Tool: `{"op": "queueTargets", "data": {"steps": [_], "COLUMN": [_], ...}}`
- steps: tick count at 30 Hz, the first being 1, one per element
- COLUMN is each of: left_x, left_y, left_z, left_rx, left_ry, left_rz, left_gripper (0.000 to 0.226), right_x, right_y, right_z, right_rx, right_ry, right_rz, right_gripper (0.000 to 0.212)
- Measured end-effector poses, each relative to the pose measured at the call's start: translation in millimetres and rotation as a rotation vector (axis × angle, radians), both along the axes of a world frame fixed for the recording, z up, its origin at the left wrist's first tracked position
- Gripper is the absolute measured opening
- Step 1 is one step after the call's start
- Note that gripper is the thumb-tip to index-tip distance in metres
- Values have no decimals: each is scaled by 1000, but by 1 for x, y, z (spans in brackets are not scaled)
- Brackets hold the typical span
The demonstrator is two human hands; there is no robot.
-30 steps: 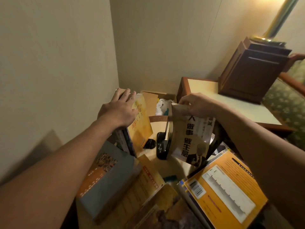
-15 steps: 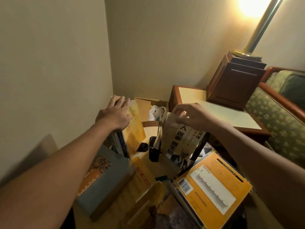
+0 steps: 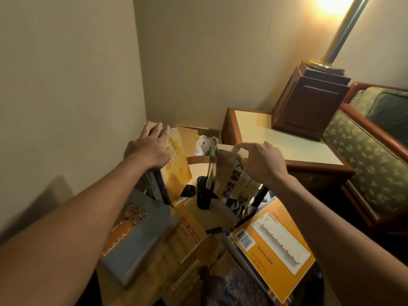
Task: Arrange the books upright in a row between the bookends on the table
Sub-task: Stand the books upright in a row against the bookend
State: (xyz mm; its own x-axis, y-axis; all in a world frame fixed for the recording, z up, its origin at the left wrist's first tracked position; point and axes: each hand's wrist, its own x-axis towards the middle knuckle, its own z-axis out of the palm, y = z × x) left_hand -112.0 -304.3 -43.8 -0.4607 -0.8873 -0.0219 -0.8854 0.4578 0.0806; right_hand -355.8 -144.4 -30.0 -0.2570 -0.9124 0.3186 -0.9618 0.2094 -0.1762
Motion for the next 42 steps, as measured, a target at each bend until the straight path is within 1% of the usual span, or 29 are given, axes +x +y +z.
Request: {"op": "queueTargets", "data": {"steps": [2,7,10,12,14,17,19,20,21,22,24,27,29,32,35,38,40,42], "left_x": [0,1,1,1,1,1,0,0,-1,-1,0,0,0,-1,0,0,0,0], "left_y": [0,1,1,0,-1,-1,0,0,-1,-1,-1,0,1,1,0,-2,-2,-3], "left_z": [0,1,0,-1,-1,-1,-2,-2,-2,-2,-2,-2,-1,-1,-1,-3,-3,-4], "left_rx": [0,-5,-7,-11,-13,-13,-16,-18,-20,-20,-20,-22,-18,-14,-13,-10,-9,-5], "left_ry": [-1,-1,0,-1,0,4,5,5,6,7,6,3,0,1,7,8,5,2], "left_rz": [-2,-8,-7,-7,-6,-5,-3,-3,-3,-2,-1,-2,3,-1,-5,-7,-5,-4], "left_gripper": [65,65,64,65,65,65,66,66,66,66,66,66,66,65,65,66,66,66], "right_x": [5,6,3,0,-2,-6,-11,-15,-19,-22,-24,-23,-19,-16,-16,-12,-11,-17], "right_y": [-1,-3,-5,-5,-5,-5,-5,-5,-4,-3,0,3,4,5,12,28,43,60], "right_z": [6,18,22,25,24,20,13,8,4,1,-3,-12,-13,-2,26,64,87,103], "right_rx": [45,145,233,290,294,241,247,245,229,218,142,-58,-113,-199,-272,-278,-217,-126], "right_ry": [-78,-110,-263,-393,-431,-362,-165,-71,-31,-32,-89,-128,-176,-169,-135,-81,-70,-99], "right_rz": [-31,-107,-143,-161,-152,-144,-153,-145,-112,-59,24,81,142,144,130,185,234,257], "right_gripper": [26,31,39,40,38,39,37,32,28,29,41,36,37,40,45,41,34,28]}}
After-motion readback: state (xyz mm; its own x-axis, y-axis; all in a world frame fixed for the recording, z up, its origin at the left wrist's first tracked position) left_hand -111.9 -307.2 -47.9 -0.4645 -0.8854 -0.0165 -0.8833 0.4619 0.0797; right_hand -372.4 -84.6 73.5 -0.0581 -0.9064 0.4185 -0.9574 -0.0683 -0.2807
